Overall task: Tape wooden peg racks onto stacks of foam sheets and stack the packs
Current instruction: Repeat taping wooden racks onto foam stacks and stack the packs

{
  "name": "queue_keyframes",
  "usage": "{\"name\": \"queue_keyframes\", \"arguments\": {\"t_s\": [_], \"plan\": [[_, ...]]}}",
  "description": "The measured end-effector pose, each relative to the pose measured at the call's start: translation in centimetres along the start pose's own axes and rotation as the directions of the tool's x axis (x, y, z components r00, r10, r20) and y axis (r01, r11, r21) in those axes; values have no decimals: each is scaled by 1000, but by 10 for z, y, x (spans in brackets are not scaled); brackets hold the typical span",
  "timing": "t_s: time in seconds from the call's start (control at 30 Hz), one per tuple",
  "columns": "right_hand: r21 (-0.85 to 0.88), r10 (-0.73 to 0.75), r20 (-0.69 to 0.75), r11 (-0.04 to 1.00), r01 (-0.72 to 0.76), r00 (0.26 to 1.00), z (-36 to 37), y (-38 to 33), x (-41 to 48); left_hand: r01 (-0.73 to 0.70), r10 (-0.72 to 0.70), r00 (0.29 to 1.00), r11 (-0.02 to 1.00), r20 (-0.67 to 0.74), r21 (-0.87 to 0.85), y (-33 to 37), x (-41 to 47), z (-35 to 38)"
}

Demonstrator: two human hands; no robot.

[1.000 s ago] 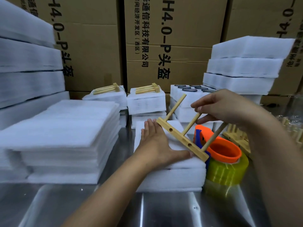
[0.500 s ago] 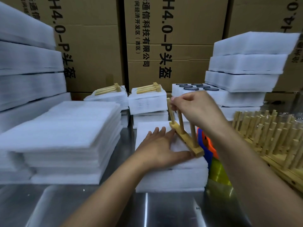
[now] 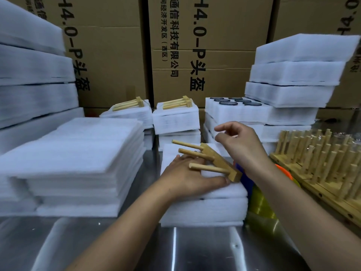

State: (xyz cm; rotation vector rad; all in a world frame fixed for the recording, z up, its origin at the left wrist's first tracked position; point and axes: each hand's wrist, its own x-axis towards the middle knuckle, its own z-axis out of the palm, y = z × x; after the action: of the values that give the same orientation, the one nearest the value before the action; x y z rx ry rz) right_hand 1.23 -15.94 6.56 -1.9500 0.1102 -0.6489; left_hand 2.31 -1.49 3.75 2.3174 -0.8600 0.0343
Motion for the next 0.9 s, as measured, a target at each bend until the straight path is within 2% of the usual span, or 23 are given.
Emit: {"name": "queue_keyframes", "arguments": {"t_s": [0.13,0.33,0.4,0.5,0.53,0.63,0.7,0.77,0.9], "plan": [[-228,144,165,968,-104,976,-6,11,-3,-12,16,998,997,55,-72,-2,1,-3],[-395,94,194,919,-10,977,-5,16,-4,167,-187,982,923,-23,-347,-27,8,-21],[-398,107,202,917,-18,973,-6,17,-3,179,-261,962,830,-84,-528,-30,10,-22],[-271,126,228,961,-61,966,-8,18,-3,98,-413,889,590,-195,-802,-30,7,-21],[-243,126,233,968,-68,964,-8,18,-3,94,-464,859,558,-217,-824,-30,8,-22],[-241,98,217,969,-44,971,-7,18,-5,160,-514,801,677,-306,-718,-31,6,-29],[-269,85,215,963,-24,973,-5,17,-8,180,-518,792,705,-324,-686,-31,3,-33],[-306,80,219,952,-10,973,-4,16,-11,219,-533,789,708,-304,-672,-32,2,-34],[-326,67,210,945,5,975,-5,14,-12,368,-593,792,656,-148,-659,-37,2,-29]]}}
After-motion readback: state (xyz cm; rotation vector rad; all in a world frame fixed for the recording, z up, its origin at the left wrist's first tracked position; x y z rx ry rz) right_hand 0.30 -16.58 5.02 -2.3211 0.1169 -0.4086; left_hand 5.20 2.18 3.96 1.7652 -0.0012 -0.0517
